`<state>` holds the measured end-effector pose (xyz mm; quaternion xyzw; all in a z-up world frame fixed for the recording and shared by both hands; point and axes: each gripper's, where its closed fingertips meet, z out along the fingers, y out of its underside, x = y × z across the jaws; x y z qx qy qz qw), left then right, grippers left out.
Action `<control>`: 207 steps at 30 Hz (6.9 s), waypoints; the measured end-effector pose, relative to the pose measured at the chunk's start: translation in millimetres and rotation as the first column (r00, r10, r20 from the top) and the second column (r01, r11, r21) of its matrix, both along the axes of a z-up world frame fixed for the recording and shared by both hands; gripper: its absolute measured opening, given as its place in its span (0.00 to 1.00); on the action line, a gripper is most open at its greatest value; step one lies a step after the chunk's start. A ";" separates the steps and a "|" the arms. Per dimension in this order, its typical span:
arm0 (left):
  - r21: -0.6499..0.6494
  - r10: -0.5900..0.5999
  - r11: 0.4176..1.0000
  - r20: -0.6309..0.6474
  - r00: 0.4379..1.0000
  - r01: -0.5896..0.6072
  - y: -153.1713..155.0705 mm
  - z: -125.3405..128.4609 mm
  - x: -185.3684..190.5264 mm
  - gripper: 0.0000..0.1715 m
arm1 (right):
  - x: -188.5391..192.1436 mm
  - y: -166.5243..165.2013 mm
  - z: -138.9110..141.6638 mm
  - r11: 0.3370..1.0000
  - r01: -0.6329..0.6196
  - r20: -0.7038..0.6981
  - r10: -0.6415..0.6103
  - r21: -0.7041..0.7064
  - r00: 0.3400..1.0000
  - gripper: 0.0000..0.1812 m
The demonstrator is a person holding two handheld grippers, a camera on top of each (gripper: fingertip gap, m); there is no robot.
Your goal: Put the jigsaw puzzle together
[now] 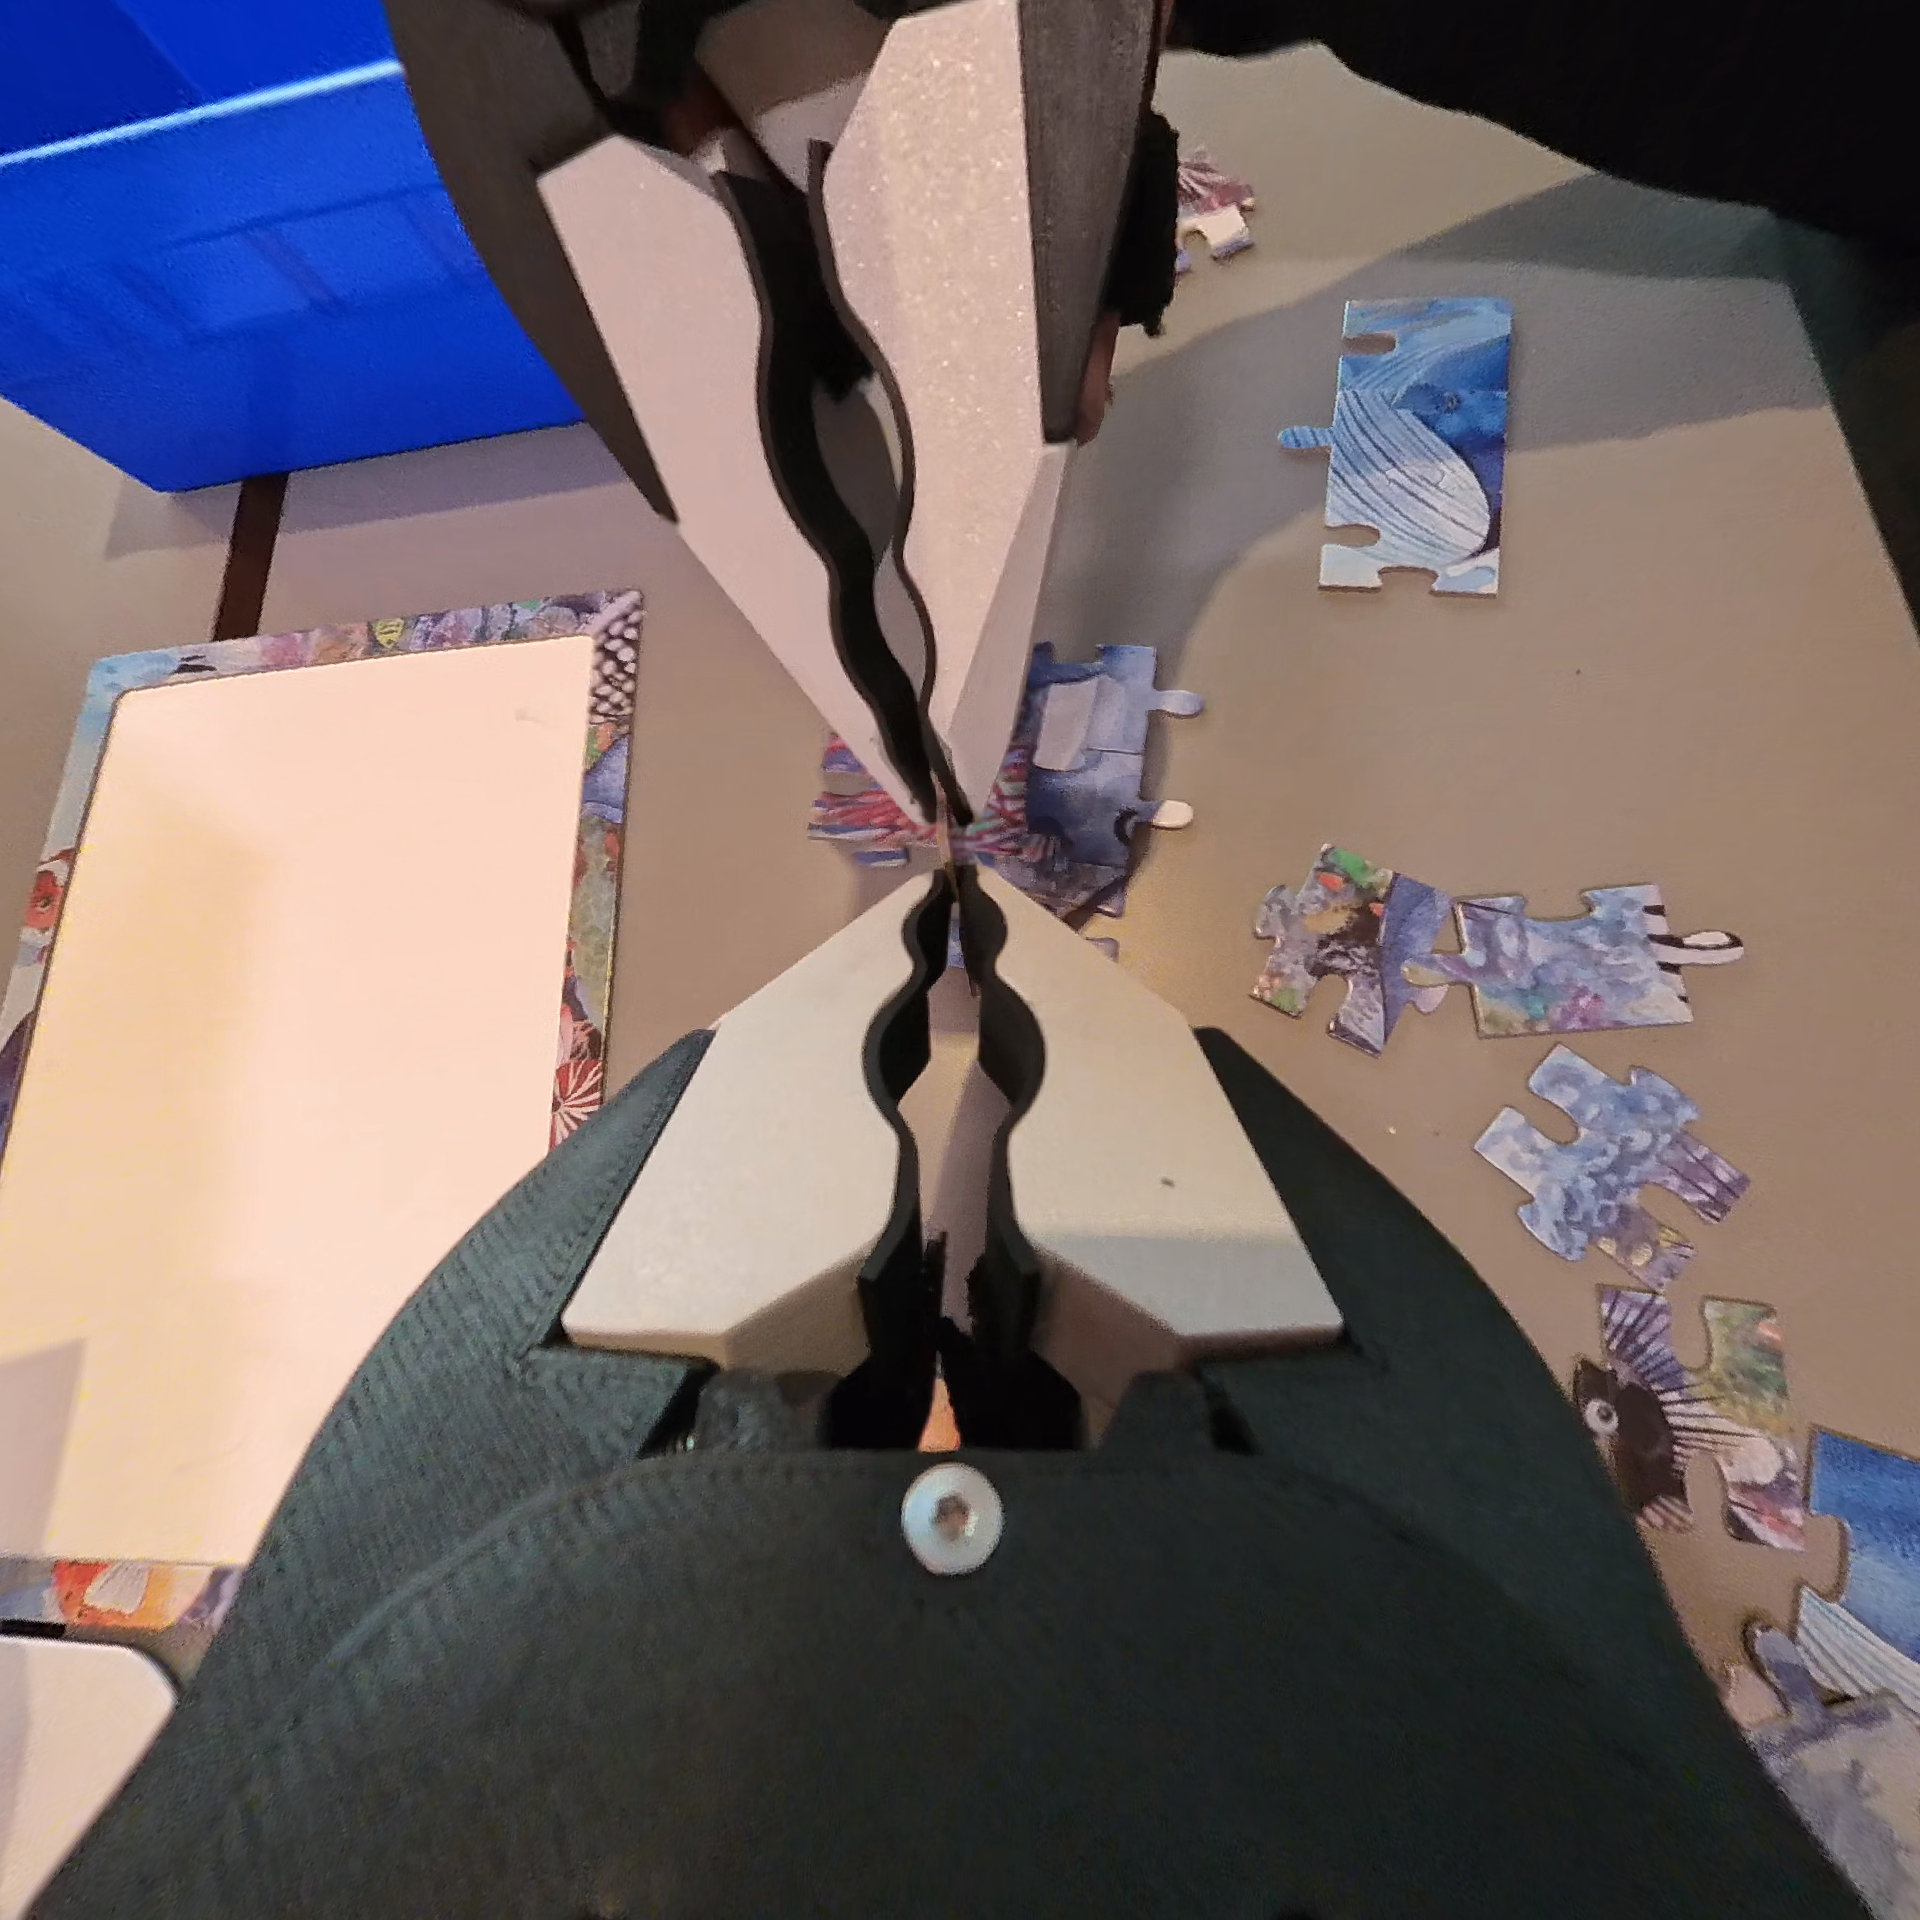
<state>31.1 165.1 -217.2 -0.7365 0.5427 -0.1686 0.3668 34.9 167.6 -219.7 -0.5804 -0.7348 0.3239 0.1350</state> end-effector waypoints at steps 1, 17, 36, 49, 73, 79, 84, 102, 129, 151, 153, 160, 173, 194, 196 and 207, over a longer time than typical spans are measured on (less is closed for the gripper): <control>0.003 0.016 1.000 0.021 1.000 -0.016 2.6 3.4 -1.4 0.00 | -2.1 2.6 3.1 1.000 0.017 -0.018 -0.017 -0.006 1.000 0.01; -0.115 0.138 0.989 0.484 0.864 -0.093 23.3 56.1 -11.2 0.00 | -9.1 26.1 38.4 0.961 0.120 -0.224 -0.178 -0.251 0.958 0.01; -0.237 0.153 0.970 0.451 0.879 -0.047 20.9 30.9 -11.8 0.00 | -4.2 26.6 40.4 0.957 0.128 -0.203 -0.184 -0.260 0.962 0.00; -0.250 0.150 0.967 0.395 0.906 -0.051 19.8 20.4 -8.7 0.03 | 3.8 22.5 31.7 0.970 0.118 -0.139 -0.150 -0.211 0.979 0.00; -0.302 -0.297 0.930 -0.283 0.912 0.210 -80.9 -49.3 -0.8 0.26 | 19.8 10.6 9.0 0.977 0.077 -0.006 -0.080 -0.198 0.997 0.00; -0.292 -0.333 0.925 -0.320 0.887 0.242 -84.6 -69.2 11.1 0.26 | 19.2 9.3 8.9 0.978 0.072 -0.005 -0.074 -0.195 0.997 0.00; -0.273 -0.329 0.929 -0.297 0.896 0.250 -83.7 -70.5 18.4 0.18 | 19.6 10.4 7.8 0.978 0.074 -0.004 -0.076 -0.198 0.997 0.00; -0.258 -0.266 0.950 -0.374 0.888 0.176 -110.1 -66.3 0.0 0.26 | -11.7 -11.0 -1.7 0.979 0.031 -0.004 -0.032 -0.203 0.999 0.00; -0.309 -0.064 0.948 -0.423 0.904 -0.078 -203.6 -51.7 -107.0 0.36 | -42.3 -52.7 4.8 0.977 -0.055 -0.029 0.050 -0.205 0.998 0.13; -0.146 0.087 0.975 -0.435 0.896 -0.166 -200.2 -60.0 -118.4 0.24 | -52.1 -68.1 6.5 0.979 -0.090 -0.042 0.084 -0.183 0.996 0.13; -0.080 0.129 0.980 -0.432 0.893 -0.180 -188.9 -51.6 -117.9 0.24 | -56.2 -73.4 9.8 0.977 -0.100 -0.057 0.091 -0.188 0.994 0.14; 0.170 0.304 0.951 -0.349 0.887 -0.259 -143.5 -15.0 -110.4 0.24 | -73.8 -94.0 26.6 0.963 -0.128 -0.138 0.097 -0.237 0.986 0.20; 0.331 0.386 0.898 -0.275 0.881 -0.290 -114.4 -7.4 -103.5 0.24 | -89.5 -113.1 21.0 0.953 -0.142 -0.146 0.106 -0.267 0.984 0.13; 0.385 0.405 0.863 -0.142 0.903 -0.327 -107.7 11.4 -101.2 0.24 | -96.1 -93.5 29.2 0.954 -0.055 -0.187 -0.001 -0.294 0.982 0.10; 0.383 0.405 0.862 -0.131 0.905 -0.331 -107.3 12.6 -100.9 0.24 | -96.2 -91.6 29.1 0.951 -0.048 -0.187 -0.010 -0.304 0.982 0.13; 0.413 0.408 0.847 -0.105 0.907 -0.333 -105.2 19.0 -100.4 0.24 | -96.5 -105.8 25.2 0.935 -0.105 -0.185 0.043 -0.338 0.982 0.03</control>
